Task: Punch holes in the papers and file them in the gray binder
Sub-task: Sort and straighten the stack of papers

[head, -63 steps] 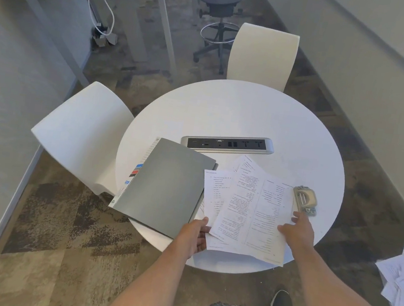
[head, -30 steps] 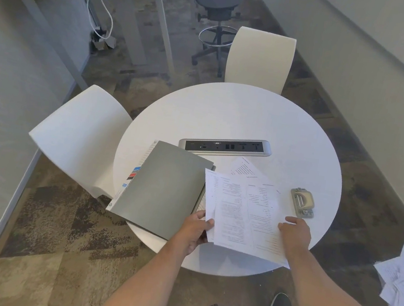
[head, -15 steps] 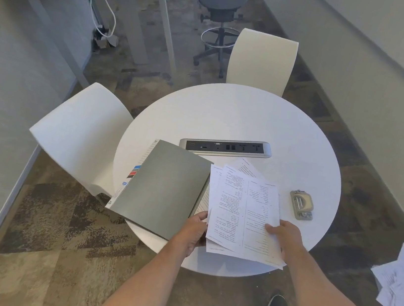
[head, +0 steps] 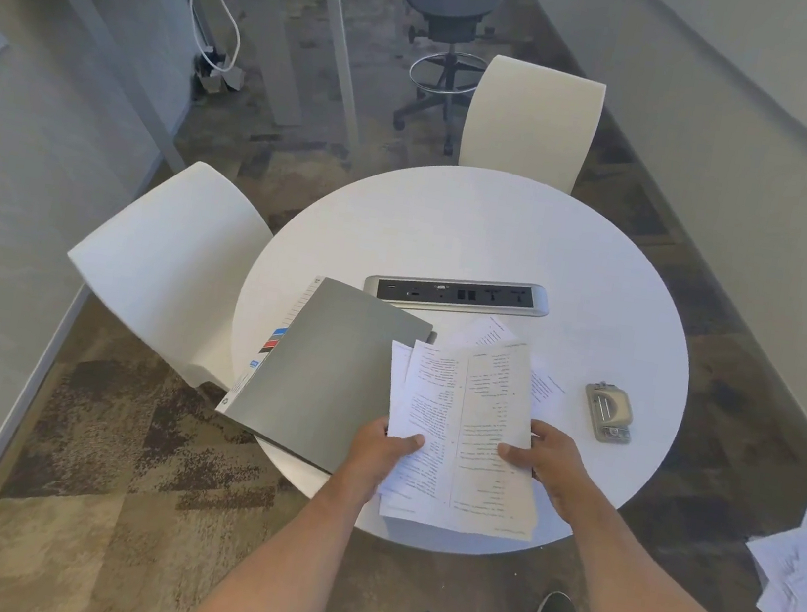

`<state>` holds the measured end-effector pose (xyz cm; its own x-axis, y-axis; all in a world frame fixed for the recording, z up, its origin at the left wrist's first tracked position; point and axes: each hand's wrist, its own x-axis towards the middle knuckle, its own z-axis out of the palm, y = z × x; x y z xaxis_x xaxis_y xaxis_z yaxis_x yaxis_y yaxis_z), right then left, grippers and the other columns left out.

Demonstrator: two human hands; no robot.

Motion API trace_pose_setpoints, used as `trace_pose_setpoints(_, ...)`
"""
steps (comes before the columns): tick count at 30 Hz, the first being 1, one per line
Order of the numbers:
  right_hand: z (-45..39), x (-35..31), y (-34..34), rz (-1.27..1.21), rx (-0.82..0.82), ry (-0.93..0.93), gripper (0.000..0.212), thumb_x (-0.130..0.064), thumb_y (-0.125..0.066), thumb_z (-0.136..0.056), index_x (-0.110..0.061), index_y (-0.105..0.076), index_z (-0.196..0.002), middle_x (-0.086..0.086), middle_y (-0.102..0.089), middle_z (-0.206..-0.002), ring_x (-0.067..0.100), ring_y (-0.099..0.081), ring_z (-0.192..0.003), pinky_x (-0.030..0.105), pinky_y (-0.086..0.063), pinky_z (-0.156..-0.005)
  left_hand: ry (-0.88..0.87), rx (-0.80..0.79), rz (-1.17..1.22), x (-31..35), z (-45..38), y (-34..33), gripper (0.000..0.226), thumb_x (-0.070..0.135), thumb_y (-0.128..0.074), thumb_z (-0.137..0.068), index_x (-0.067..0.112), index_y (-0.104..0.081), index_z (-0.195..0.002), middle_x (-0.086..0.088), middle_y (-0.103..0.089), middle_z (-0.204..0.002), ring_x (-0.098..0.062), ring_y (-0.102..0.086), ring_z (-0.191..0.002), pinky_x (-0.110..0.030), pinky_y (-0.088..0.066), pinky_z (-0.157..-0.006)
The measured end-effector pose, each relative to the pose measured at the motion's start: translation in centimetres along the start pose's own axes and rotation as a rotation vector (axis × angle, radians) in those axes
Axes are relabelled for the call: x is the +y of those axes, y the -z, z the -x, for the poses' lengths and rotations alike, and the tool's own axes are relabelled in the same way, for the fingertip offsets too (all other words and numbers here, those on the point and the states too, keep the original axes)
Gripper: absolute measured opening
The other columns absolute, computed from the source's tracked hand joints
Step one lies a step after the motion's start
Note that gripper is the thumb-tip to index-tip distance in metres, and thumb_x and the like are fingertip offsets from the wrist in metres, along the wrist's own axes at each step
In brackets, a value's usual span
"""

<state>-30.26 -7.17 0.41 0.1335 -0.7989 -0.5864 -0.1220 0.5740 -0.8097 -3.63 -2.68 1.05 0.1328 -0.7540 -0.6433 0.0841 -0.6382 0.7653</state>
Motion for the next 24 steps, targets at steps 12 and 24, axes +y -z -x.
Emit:
trace_pose_setpoints(12, -1.1, 0.9, -3.9, 1.002, -0.223, 0.106, 0.052, -0.032, -0.04, -0.109, -0.037, -0.03, -0.16, -0.006, -0.032, -0.167, 0.025, -0.035, -0.152, 0.045, -0.03, -0.123, -0.03, 0.284, -0.068, -0.7, -1.3, 5.2, 0.027, 0.003, -0.07, -0.092, 0.006, -0.07, -0.118, 0.002, -0.071, -0.093, -0.011, -0.065, -0.081, -0.022, -0.048, -0.065)
trace_pose_setpoints(24, -0.7, -0.2, -0.2, 1.467, -0.241, 0.115, 0.031, -0.052, -0.05, -0.102, -0.047, -0.068, -0.126, -0.02, -0.035, -0.163, 0.007, -0.036, -0.148, 0.037, -0.034, -0.116, -0.014, 0.303, -0.098, -1.9, -1.7, 5.7, 0.028, 0.006, -0.069, -0.092, 0.01, -0.07, -0.12, -0.005, -0.072, -0.105, -0.026, -0.066, -0.098, -0.033, -0.051, -0.086)
